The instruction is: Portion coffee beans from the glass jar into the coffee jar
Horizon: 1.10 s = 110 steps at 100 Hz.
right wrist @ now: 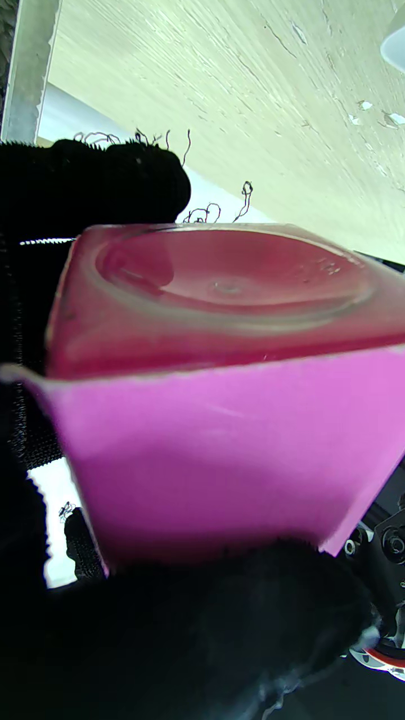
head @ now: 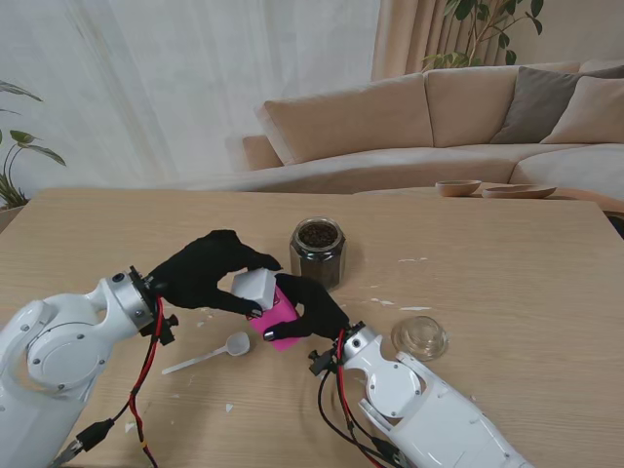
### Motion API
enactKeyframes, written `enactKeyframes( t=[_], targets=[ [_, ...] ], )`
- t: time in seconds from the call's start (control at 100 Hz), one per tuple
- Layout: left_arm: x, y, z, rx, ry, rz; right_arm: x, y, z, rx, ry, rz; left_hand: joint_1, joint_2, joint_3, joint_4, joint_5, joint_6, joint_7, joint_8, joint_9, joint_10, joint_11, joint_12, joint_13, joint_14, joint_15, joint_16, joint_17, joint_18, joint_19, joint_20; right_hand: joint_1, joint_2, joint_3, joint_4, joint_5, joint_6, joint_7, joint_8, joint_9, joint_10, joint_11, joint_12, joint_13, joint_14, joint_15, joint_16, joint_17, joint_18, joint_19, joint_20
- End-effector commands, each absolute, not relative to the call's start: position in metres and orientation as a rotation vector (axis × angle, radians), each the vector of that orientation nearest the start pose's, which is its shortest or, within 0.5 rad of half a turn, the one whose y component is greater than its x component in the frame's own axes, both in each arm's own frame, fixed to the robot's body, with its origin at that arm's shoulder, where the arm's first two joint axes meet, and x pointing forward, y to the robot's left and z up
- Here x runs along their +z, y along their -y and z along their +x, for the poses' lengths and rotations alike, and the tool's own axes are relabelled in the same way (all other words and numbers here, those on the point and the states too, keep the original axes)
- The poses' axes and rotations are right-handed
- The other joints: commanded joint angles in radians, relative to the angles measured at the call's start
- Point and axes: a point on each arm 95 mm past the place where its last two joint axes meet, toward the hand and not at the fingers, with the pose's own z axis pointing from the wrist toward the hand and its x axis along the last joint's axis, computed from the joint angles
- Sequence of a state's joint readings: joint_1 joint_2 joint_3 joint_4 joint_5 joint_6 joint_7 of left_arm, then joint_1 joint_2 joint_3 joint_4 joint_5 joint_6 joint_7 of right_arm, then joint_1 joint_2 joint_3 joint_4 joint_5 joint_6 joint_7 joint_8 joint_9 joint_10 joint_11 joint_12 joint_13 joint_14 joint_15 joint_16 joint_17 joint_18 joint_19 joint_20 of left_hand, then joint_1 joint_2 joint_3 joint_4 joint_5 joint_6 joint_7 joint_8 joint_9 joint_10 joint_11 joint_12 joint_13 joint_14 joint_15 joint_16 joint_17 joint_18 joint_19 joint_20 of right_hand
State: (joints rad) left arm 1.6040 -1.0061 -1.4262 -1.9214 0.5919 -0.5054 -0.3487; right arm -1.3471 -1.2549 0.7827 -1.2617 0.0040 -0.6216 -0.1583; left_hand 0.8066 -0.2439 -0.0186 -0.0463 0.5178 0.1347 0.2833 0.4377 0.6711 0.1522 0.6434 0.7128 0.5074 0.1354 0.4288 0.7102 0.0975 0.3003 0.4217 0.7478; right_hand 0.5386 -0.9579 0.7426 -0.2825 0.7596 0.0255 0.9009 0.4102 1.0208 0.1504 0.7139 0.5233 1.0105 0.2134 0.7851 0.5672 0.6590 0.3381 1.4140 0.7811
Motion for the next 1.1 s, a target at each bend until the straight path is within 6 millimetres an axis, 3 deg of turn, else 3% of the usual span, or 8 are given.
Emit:
enactKeyframes(
  t=[0.0, 0.16, 0.4, 0.57, 0.77, 1.02, 1.07, 1.09],
  targets=[
    [-0.201, 0.015, 0.363, -2.021, -1.811, -0.905, -0.358, -0.150, 0.383, -2.274, 0.859, -1.472, 0.009, 0.130, 0.018, 0.018, 0.019, -0.025, 0.025, -0.017, 0.125, -0.140, 0.202, 0.071, 0.029, 0.015, 0.038, 0.035, -0.002, 0.021, 0.021, 0.029, 0.246, 0.157, 0.302, 0.034, 0.136, -0.232, 0.176, 0.045, 0.087, -0.105, 0.102, 0.046, 0.079, -0.063, 0.090, 0.049, -0.002, -0.014, 0.016, 0.017],
    [-0.199, 0.014, 0.363, -1.982, -1.840, -0.907, -0.358, -0.150, 0.384, -2.276, 0.857, -1.469, -0.104, 0.138, -0.011, 0.012, -0.050, -0.019, -0.032, -0.042, 0.047, -0.134, 0.145, 0.052, -0.016, 0.017, 0.025, 0.027, -0.022, 0.020, 0.020, 0.027, 0.247, 0.158, 0.301, 0.034, 0.134, -0.234, 0.176, 0.047, 0.085, -0.106, 0.104, 0.046, 0.075, -0.063, 0.089, 0.049, -0.008, -0.016, 0.015, 0.018],
    [-0.197, 0.010, 0.362, -1.963, -1.882, -0.912, -0.359, -0.150, 0.384, -2.271, 0.853, -1.476, -0.200, 0.154, -0.011, 0.010, -0.177, -0.066, -0.130, -0.044, -0.169, -0.122, -0.288, -0.185, -0.123, 0.000, -0.119, -0.051, -0.049, 0.017, -0.042, 0.021, 0.247, 0.158, 0.300, 0.035, 0.134, -0.234, 0.176, 0.048, 0.086, -0.105, 0.106, 0.045, 0.074, -0.063, 0.092, 0.050, -0.008, -0.016, 0.015, 0.020],
    [-0.195, 0.006, 0.361, -1.993, -1.861, -0.917, -0.360, -0.150, 0.385, -2.269, 0.854, -1.479, -0.213, 0.167, -0.010, 0.012, -0.239, -0.084, -0.158, -0.038, -0.298, -0.120, -0.430, -0.286, -0.187, -0.004, -0.199, -0.093, -0.060, 0.011, -0.081, 0.022, 0.247, 0.159, 0.300, 0.035, 0.134, -0.233, 0.176, 0.049, 0.084, -0.106, 0.106, 0.044, 0.074, -0.064, 0.092, 0.050, -0.007, -0.016, 0.015, 0.020],
    [-0.187, -0.003, 0.360, -2.061, -1.803, -0.867, -0.360, -0.149, 0.385, -2.265, 0.856, -1.490, -0.131, 0.146, 0.007, 0.021, -0.285, -0.116, -0.174, -0.032, -0.384, -0.146, -0.485, -0.334, -0.249, -0.025, -0.256, -0.131, -0.077, -0.006, -0.125, 0.011, 0.248, 0.157, 0.301, 0.035, 0.134, -0.233, 0.176, 0.049, 0.085, -0.105, 0.107, 0.044, 0.075, -0.063, 0.093, 0.050, -0.007, -0.016, 0.014, 0.021],
    [-0.178, -0.027, 0.361, -2.084, -1.863, -0.765, -0.361, -0.148, 0.386, -2.260, 0.860, -1.500, 0.036, 0.041, 0.044, 0.039, -0.324, -0.265, -0.183, -0.023, -0.461, -0.203, -0.505, -0.349, -0.312, -0.062, -0.296, -0.163, -0.105, -0.047, -0.169, -0.008, 0.248, 0.157, 0.301, 0.035, 0.133, -0.232, 0.176, 0.049, 0.083, -0.103, 0.108, 0.043, 0.074, -0.063, 0.093, 0.050, -0.007, -0.015, 0.014, 0.021],
    [-0.177, -0.032, 0.361, -2.071, -1.893, -0.738, -0.361, -0.148, 0.386, -2.258, 0.861, -1.502, 0.086, 0.014, 0.069, 0.047, -0.335, -0.282, -0.188, -0.022, -0.479, -0.210, -0.508, -0.351, -0.327, -0.067, -0.303, -0.169, -0.110, -0.054, -0.176, -0.012, 0.248, 0.158, 0.301, 0.035, 0.134, -0.230, 0.177, 0.049, 0.083, -0.103, 0.108, 0.044, 0.075, -0.064, 0.093, 0.050, -0.007, -0.015, 0.014, 0.022],
    [-0.177, -0.034, 0.361, -2.062, -1.910, -0.724, -0.362, -0.148, 0.387, -2.258, 0.861, -1.503, 0.066, -0.010, 0.151, 0.053, -0.341, -0.290, -0.204, -0.005, -0.491, -0.216, -0.507, -0.361, -0.337, -0.072, -0.296, -0.190, -0.110, -0.059, -0.186, -0.017, 0.248, 0.157, 0.301, 0.035, 0.133, -0.230, 0.176, 0.049, 0.084, -0.102, 0.108, 0.044, 0.075, -0.064, 0.093, 0.050, -0.007, -0.015, 0.014, 0.022]
  ],
)
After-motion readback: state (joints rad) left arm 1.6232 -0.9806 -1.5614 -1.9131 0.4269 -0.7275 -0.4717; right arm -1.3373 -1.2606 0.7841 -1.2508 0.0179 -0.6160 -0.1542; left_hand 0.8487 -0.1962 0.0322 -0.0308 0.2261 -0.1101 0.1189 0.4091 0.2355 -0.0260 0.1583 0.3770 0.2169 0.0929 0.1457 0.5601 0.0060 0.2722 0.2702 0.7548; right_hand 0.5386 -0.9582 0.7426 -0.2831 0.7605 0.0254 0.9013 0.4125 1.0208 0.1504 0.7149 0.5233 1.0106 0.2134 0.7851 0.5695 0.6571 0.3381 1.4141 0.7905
